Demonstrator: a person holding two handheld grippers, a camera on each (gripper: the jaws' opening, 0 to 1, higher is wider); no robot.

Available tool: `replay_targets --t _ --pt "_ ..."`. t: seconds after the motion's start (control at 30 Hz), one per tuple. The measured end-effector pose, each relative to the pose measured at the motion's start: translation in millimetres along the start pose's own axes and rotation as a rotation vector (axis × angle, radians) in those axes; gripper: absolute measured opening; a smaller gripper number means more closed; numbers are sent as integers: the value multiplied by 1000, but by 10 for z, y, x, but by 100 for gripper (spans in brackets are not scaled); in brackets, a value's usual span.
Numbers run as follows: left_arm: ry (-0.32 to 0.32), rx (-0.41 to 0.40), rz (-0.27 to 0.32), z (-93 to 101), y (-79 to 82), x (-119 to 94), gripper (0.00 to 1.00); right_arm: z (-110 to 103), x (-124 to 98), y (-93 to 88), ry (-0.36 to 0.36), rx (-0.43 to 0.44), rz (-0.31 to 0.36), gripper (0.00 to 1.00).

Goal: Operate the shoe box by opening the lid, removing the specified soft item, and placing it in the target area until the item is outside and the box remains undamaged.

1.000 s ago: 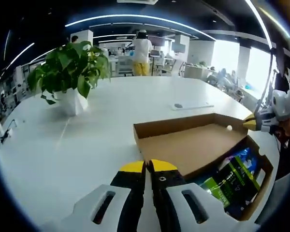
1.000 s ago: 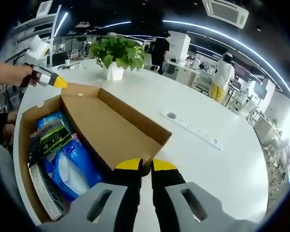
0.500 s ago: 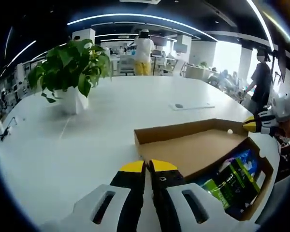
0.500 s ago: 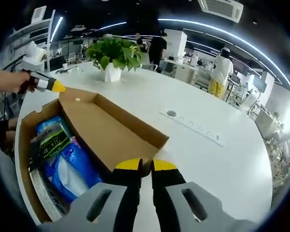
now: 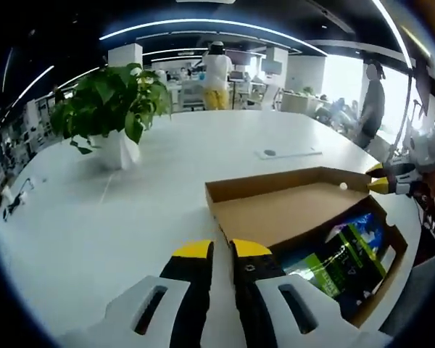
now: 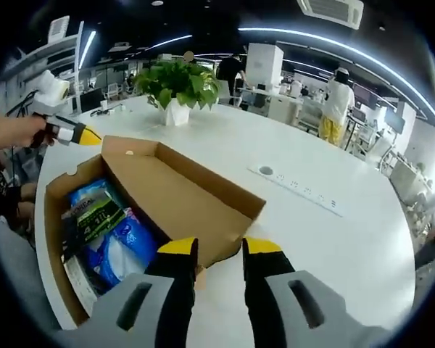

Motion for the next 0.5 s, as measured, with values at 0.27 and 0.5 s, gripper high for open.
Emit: replay_targets --t 0.27,0.5 --pt "12 -3 -24 87 -136 -230 17 -166 -179 54 47 -2 20 30" --pt "22 -5 -27 192 -252 -444 18 -329 -317 92 85 -6 31 33"
Point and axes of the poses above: the point that each gripper's makers call its tool centre point, and the gripper's own axes: x roughly forward along the fingers, z roughly to its right, y roughly out of its top, the point moved 1 cm from there along -x, roughly backward along the fingers, and after that the axes turned 8 degrees about -y, right-handed, at the moved point
